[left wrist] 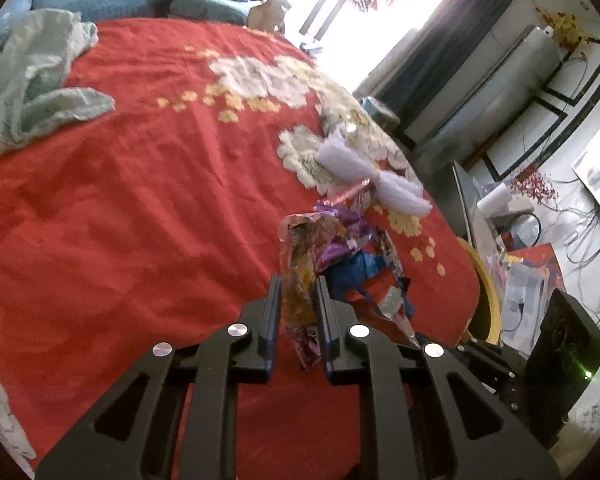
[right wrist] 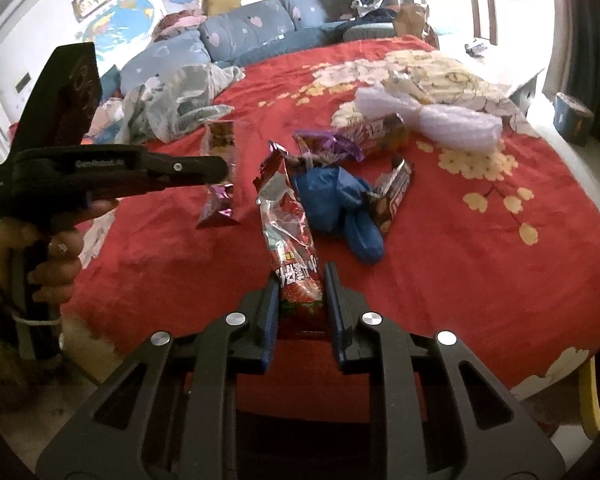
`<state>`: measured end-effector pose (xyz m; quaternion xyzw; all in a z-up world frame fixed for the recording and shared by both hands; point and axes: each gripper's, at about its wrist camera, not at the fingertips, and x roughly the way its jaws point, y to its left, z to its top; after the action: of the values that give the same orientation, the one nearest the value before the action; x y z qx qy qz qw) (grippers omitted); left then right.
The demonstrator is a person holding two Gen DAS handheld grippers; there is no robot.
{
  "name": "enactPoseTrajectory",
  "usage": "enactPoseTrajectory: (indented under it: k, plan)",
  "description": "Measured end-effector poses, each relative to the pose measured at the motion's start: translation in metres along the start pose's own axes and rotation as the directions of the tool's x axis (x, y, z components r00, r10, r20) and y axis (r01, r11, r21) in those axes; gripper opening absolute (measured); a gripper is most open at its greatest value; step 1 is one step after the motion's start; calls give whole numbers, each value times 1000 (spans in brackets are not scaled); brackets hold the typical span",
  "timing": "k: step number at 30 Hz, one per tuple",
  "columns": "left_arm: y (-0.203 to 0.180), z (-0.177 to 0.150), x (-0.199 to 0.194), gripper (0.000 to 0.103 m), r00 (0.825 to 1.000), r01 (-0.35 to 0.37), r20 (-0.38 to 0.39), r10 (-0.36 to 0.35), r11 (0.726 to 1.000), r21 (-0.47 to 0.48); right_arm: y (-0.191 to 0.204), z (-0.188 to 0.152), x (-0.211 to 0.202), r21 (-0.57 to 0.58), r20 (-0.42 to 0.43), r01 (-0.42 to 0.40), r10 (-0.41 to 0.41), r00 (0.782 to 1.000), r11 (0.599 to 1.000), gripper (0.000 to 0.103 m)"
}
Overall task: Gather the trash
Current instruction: 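Close the right gripper on the red snack wrapper while the left gripper grasps the brown-pink wrapper, then carry the red wrapper in the right gripper and brown wrapper in the left gripper over the bin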
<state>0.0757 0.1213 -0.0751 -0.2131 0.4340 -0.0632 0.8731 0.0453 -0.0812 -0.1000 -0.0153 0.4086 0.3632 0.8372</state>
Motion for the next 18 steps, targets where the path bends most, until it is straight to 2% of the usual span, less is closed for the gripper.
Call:
enactPoseTrajectory:
  k: [7,18]
  plan:
    - [-15,12,-21,15,997,-3,72,0,999,39,-2,9,-14,-2,53,7,-7,999,1000,16]
    - [-63,17,-21,15,994,30,103,-44,991,131,-27,22,-43,57,137,42,-49,989,997,16]
